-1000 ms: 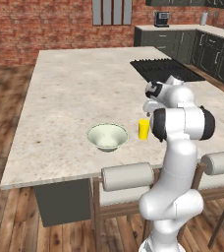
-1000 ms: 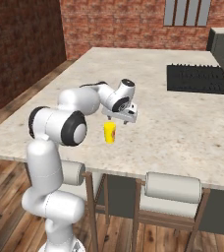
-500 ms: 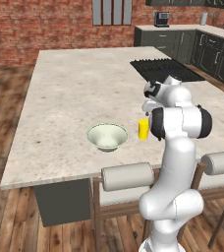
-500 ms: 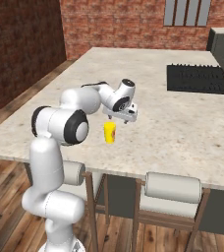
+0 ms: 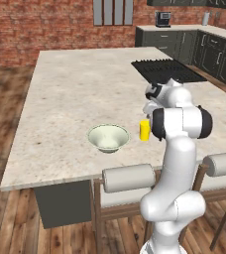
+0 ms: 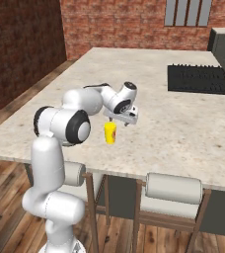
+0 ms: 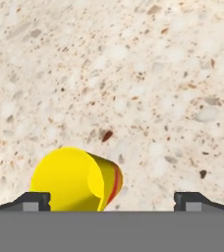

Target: Place the cup inside the bowl on the dining table and move the bowl to any counter.

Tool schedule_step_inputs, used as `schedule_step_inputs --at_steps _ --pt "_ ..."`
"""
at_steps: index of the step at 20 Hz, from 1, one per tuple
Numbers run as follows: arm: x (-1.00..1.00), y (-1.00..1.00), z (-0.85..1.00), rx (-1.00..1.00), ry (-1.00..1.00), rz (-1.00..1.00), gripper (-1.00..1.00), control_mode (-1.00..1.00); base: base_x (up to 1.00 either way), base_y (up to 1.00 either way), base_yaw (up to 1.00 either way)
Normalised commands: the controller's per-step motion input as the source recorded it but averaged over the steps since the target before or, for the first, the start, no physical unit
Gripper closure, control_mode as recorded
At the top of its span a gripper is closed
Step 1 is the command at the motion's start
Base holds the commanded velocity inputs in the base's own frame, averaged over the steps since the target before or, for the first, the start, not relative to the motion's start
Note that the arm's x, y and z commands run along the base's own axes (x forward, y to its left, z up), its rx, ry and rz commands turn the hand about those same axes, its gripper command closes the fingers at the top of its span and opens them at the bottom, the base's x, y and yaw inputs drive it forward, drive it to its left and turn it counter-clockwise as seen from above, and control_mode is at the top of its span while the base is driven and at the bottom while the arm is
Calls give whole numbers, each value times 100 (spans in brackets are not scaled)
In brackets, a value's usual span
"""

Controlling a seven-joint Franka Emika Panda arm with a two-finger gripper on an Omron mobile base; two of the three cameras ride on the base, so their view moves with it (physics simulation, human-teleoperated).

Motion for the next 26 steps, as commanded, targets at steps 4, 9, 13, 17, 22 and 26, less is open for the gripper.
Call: schedule_step_inputs --at_steps 4,9,13,17,22,26 --pt "0 1 -21 4 0 0 -100 -100 0 0 0" --pt "0 4 -12 3 0 0 -100 -100 0 0 0" --pt "0 3 0 3 0 0 -100 -100 0 0 0" --pt "0 6 0 2 0 0 -100 -100 0 0 0" --pt "0 5 0 2 0 0 -100 -100 0 0 0" --pt "0 6 0 1 0 0 -100 -100 0 0 0"
